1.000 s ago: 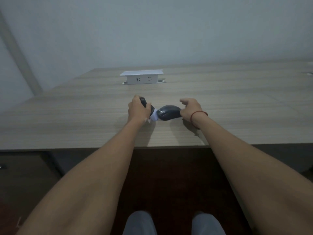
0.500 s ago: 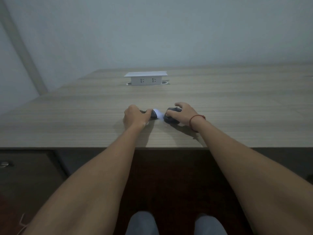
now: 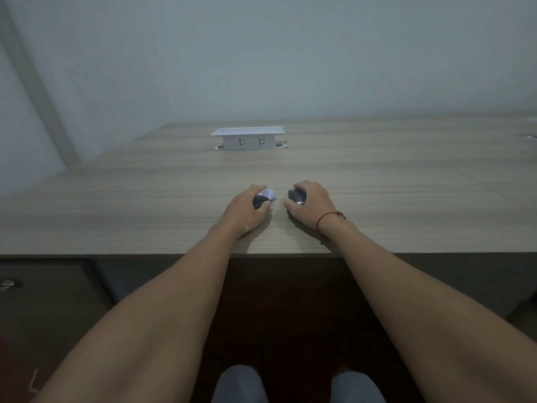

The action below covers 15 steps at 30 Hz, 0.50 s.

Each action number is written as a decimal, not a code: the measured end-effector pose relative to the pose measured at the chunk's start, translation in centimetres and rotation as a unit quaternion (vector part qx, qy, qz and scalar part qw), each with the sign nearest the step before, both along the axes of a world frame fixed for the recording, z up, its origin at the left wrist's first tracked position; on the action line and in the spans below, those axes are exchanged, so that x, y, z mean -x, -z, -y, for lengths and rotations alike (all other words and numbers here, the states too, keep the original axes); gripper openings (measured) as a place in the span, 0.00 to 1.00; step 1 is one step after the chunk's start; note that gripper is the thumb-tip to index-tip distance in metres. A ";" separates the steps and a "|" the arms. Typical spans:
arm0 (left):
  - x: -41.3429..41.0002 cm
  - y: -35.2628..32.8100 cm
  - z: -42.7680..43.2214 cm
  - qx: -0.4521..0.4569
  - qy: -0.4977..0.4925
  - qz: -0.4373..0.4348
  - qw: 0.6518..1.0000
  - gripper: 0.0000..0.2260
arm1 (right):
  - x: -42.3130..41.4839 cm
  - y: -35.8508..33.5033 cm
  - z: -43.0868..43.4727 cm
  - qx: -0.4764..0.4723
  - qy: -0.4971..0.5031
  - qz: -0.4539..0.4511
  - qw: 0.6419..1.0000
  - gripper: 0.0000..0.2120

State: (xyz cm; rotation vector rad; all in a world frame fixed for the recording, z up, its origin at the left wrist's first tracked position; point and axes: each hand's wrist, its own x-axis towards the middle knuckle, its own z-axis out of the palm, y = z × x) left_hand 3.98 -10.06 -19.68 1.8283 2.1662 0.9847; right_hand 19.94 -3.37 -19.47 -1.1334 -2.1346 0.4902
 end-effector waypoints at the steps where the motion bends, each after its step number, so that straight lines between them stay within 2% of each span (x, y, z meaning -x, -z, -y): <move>1: -0.1 0.2 -0.4 0.023 0.002 -0.006 1.000 0.23 | 0.0 0.1 -0.2 0.002 -0.001 0.005 1.000 0.23; 8: -1.7 0.1 -4.2 0.043 -0.067 -0.040 0.996 0.19 | 0.8 0.3 -3.1 0.004 0.031 0.033 0.999 0.17; 15: -1.7 0.4 -7.6 0.014 -0.099 -0.045 0.994 0.14 | 1.9 0.3 -6.2 0.017 0.046 0.038 0.998 0.11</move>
